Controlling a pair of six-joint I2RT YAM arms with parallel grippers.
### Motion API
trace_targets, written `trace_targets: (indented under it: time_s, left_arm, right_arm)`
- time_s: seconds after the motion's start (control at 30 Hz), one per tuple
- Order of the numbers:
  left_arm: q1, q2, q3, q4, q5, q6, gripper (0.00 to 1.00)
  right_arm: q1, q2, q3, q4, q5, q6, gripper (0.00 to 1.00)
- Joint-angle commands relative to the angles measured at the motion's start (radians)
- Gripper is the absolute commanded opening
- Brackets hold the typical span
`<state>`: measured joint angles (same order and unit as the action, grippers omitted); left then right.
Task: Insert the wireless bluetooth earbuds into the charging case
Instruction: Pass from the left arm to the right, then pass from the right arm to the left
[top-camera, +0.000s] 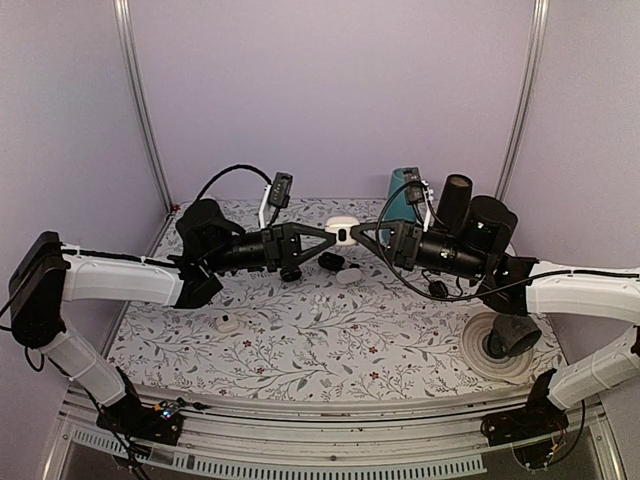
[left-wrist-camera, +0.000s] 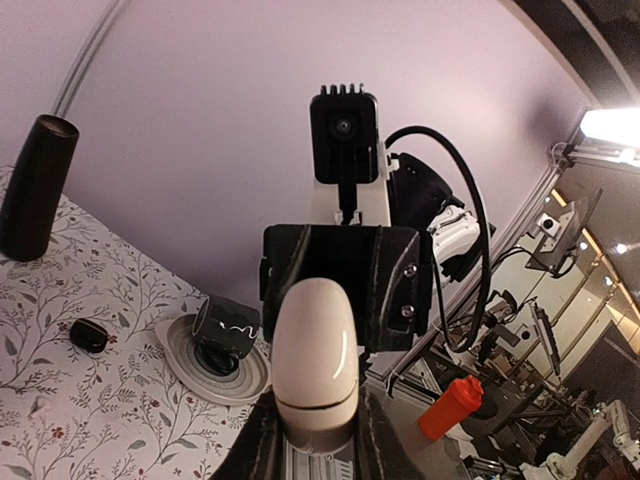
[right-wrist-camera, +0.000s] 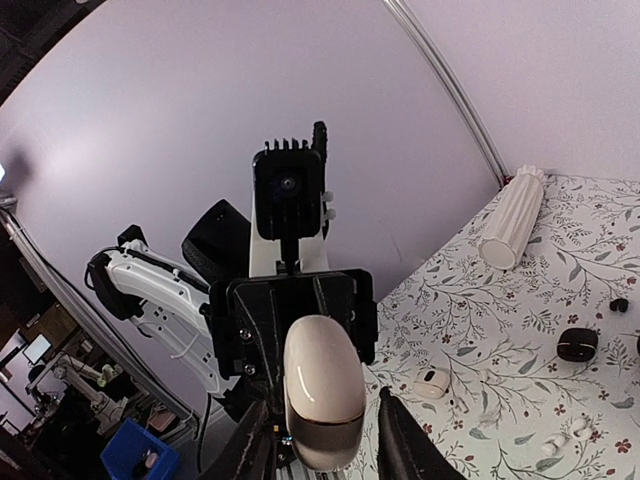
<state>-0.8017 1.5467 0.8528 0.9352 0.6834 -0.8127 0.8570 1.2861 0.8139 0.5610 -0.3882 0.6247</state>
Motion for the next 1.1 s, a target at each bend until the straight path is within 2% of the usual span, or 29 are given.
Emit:
trace_targets:
  time_s: [0.0,0.03,0.13,0.2,0.27,0.37,0.6,0.8,1.07]
  left_arm:
    - [0.014,-0.011,0.033,0.002,0.021,0.012,0.00]
    - [0.014,-0.010,0.032,0.002,0.021,0.011,0.00]
    - [0.014,-0.008,0.035,0.006,0.021,0.008,0.00]
    - [0.014,-0.004,0.038,0.009,0.023,0.004,0.00]
    - [0.014,-0.002,0.038,0.015,0.025,-0.003,0.10]
    - [0.014,0.007,0.036,0.039,0.030,-0.024,0.21]
    - [0.007,0.035,0.036,0.102,0.029,-0.064,0.33]
    - [-0.005,0.050,0.043,0.124,0.017,-0.077,0.37]
    - [-0.013,0.059,0.057,0.160,-0.008,-0.091,0.38]
  right_arm:
    - [-0.002,0.019,0.031,0.000,-0.038,0.001,0.35]
    - [-0.003,0.020,0.034,-0.001,-0.041,0.001,0.34]
    - [-0.003,0.024,0.033,0.000,-0.045,0.006,0.21]
    - [-0.002,0.024,0.035,0.001,-0.044,0.010,0.09]
    - [-0.002,0.021,0.034,0.001,-0.035,0.013,0.04]
    - [-0.002,0.016,0.024,0.025,-0.022,0.026,0.03]
    - [-0.001,0.032,0.001,0.124,-0.013,0.076,0.03]
    - [0.003,0.041,0.006,0.145,0.007,0.081,0.03]
    - [0.013,0.058,0.007,0.145,0.009,0.079,0.03]
